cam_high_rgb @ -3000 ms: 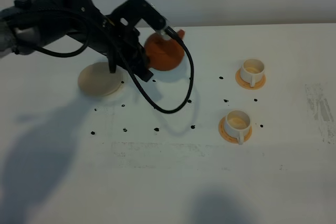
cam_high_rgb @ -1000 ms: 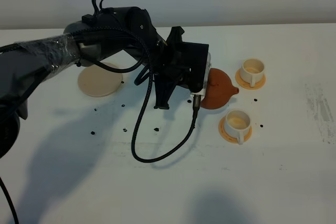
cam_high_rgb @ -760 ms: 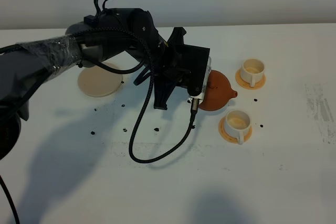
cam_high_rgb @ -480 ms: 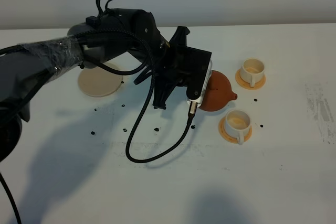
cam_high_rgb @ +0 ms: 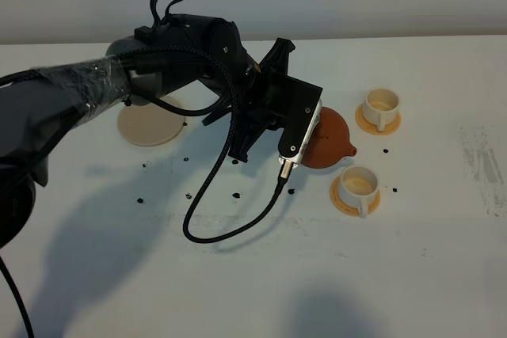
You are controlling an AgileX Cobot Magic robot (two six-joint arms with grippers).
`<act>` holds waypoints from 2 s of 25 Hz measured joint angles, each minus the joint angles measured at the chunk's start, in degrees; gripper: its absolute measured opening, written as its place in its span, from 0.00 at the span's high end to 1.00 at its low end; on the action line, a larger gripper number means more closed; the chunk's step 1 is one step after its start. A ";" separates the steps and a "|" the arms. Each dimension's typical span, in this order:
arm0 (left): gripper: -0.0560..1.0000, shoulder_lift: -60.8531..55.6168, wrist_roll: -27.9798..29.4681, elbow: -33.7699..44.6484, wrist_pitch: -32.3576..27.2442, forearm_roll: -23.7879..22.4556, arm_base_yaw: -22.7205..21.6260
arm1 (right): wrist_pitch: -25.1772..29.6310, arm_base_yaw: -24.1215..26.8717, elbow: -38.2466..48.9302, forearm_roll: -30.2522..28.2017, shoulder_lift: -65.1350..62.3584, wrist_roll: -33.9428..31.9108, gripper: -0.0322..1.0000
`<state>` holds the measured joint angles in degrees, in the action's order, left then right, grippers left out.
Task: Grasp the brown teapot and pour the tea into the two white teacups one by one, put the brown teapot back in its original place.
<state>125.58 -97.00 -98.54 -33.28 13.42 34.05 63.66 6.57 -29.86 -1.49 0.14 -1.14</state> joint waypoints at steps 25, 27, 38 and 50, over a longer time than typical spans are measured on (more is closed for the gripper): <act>0.86 0.12 -3.39 0.00 2.96 -8.16 3.25 | 0.00 0.00 0.00 0.00 0.00 0.00 0.76; 0.86 0.12 -3.85 0.00 2.96 -8.90 3.25 | 0.00 0.00 0.00 0.00 0.00 0.00 0.76; 0.86 0.12 -4.44 0.00 4.53 -10.68 3.52 | 0.00 0.00 0.00 0.00 0.00 0.00 0.76; 0.86 0.12 -4.63 0.00 5.50 -13.88 4.00 | 0.00 0.00 0.00 0.00 0.00 0.00 0.76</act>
<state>125.70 -101.63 -98.54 -27.78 -0.45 38.05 63.66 6.57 -29.86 -1.49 0.14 -1.14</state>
